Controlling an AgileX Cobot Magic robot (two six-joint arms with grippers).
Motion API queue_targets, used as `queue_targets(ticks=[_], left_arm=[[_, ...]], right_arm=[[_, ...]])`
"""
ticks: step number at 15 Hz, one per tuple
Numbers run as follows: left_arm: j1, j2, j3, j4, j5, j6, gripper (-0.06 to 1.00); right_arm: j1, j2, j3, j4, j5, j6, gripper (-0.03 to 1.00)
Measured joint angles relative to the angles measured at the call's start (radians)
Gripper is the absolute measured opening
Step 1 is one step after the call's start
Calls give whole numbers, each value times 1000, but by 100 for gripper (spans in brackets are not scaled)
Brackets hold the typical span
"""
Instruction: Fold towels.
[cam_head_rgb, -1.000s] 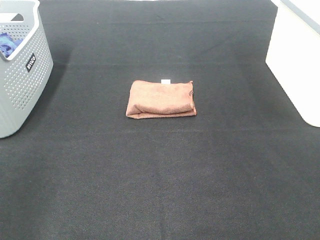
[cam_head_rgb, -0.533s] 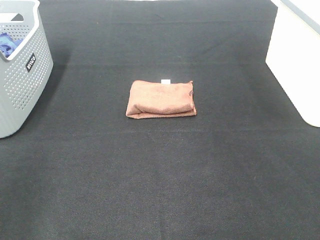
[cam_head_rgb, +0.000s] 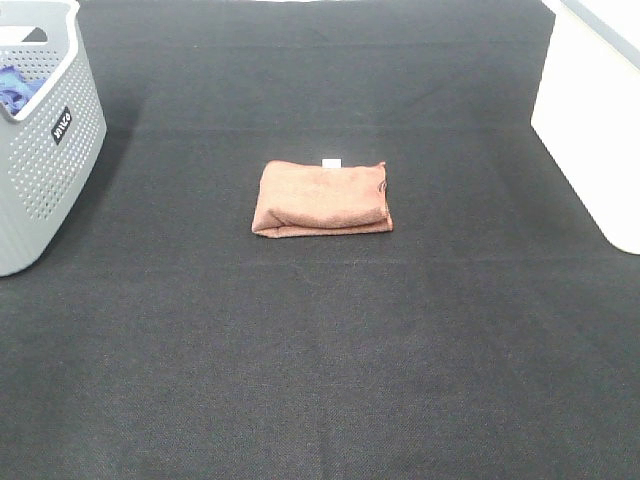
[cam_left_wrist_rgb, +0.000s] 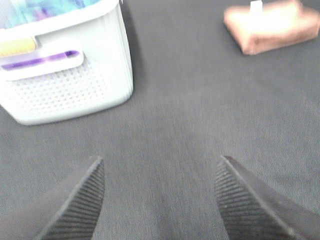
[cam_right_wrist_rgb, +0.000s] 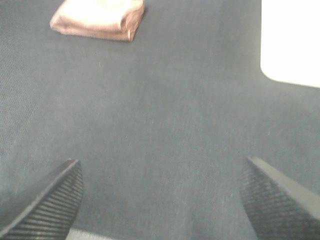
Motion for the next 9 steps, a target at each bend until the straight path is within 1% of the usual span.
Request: queue_targets(ticks=[2,4,9], left_arm=[[0,0,0,0,0,0,62],[0,0,0,0,0,0,62],[0,0,0,0,0,0,62]], right_arm=[[-7,-28,0,0,0,0,81],[-54,-45,0,3,0,0,81],[-56,-76,0,15,0,0,81]])
